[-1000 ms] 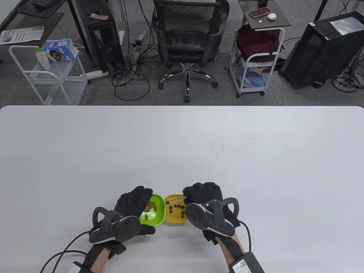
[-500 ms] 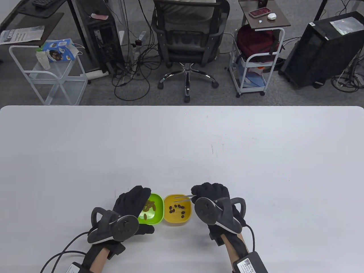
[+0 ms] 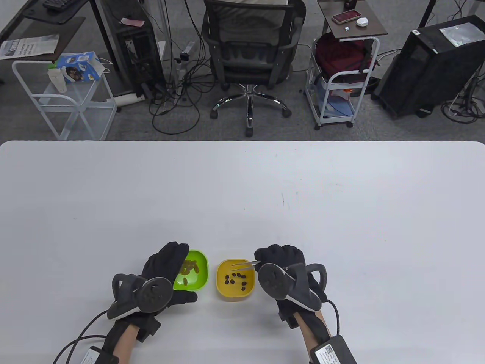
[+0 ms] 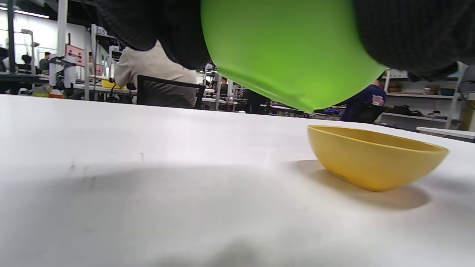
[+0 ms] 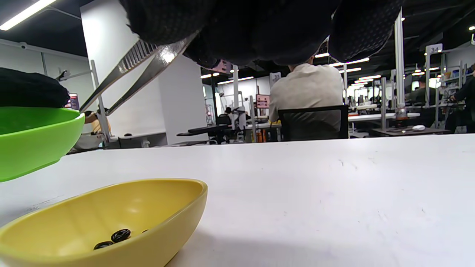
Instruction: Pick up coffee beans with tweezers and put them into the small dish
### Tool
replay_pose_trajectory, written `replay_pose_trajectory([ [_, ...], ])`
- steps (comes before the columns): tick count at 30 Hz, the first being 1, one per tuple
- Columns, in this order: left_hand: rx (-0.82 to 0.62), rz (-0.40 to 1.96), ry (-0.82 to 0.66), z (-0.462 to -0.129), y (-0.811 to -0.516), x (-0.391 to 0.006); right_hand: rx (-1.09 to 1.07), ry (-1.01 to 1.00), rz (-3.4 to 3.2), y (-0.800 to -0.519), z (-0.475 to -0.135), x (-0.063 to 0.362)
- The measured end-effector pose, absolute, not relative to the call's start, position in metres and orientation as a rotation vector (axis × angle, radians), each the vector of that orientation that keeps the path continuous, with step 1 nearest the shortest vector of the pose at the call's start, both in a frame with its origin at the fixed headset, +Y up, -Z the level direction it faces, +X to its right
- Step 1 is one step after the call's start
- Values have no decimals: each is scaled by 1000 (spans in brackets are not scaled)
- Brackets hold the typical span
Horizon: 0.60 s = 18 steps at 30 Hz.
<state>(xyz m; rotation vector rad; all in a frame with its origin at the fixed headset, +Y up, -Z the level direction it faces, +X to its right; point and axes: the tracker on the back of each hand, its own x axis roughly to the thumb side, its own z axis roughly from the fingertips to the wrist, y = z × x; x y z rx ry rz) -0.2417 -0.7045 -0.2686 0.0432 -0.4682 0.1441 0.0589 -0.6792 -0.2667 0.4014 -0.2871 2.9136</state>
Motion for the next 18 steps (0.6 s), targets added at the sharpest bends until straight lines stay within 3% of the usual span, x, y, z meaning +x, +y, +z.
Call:
replay_pose_trajectory([
  [10, -71, 217, -330, -291, -734, -271, 395, -268, 2916, -680, -267, 59],
  [18, -159, 214, -305, -296, -747, -276, 395, -268, 2916, -680, -267, 59],
])
